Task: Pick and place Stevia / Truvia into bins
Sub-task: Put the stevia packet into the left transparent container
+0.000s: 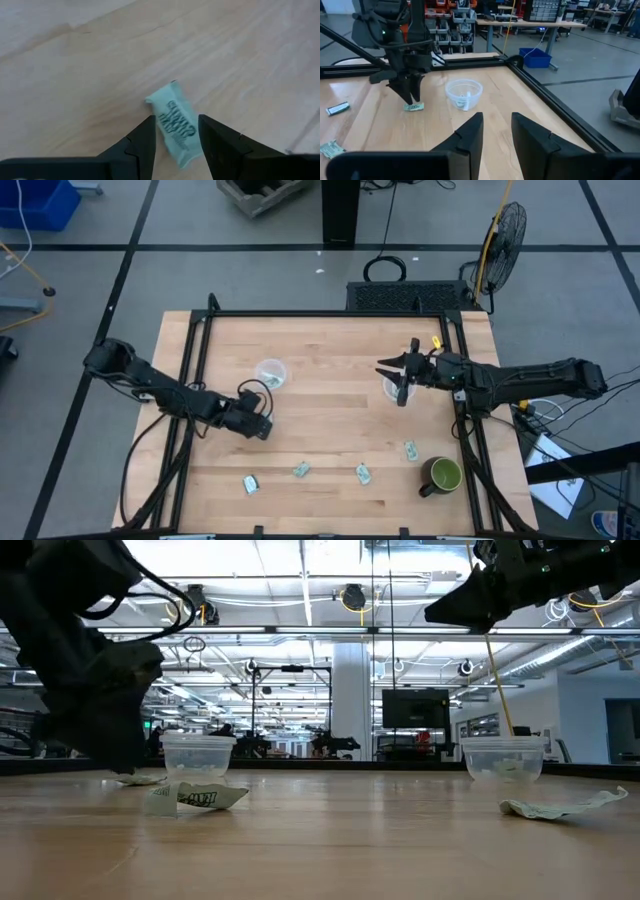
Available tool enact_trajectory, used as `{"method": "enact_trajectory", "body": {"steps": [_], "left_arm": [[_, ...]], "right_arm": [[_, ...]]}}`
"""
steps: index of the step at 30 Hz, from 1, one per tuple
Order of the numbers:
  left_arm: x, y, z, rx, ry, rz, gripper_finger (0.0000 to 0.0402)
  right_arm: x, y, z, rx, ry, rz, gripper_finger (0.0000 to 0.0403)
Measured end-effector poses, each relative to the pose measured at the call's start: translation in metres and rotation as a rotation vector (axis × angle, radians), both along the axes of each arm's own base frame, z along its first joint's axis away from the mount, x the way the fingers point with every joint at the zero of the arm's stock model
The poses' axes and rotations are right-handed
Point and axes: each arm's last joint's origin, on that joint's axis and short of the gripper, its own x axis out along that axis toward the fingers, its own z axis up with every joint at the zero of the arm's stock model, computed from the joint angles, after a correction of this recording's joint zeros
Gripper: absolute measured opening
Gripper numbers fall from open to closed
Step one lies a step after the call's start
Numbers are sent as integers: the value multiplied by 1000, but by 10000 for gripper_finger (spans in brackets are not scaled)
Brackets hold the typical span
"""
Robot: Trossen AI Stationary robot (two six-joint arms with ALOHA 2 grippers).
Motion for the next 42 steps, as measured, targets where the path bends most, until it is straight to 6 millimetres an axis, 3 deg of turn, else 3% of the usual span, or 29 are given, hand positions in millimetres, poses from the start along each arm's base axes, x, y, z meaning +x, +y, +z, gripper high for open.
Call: {"method": "enact_trajectory", "body": {"steps": [17, 27, 31, 36, 42], "left_arm": [[-5, 7, -10, 96, 39, -77, 145], [-2, 23, -10, 153, 75, -91, 15], [-1, 24, -10, 152, 62, -91, 7], [16, 17, 9, 136, -2, -148, 4], [48, 11, 59, 365, -100, -277, 3]], "right_arm": [[0, 0, 0, -17, 7, 3, 96], [0, 0, 0, -12, 7, 3, 96], [0, 0, -1, -10, 18, 2, 96], [0, 0, -2, -9, 21, 2, 96], [-1, 0, -10, -9, 25, 1, 96]]}}
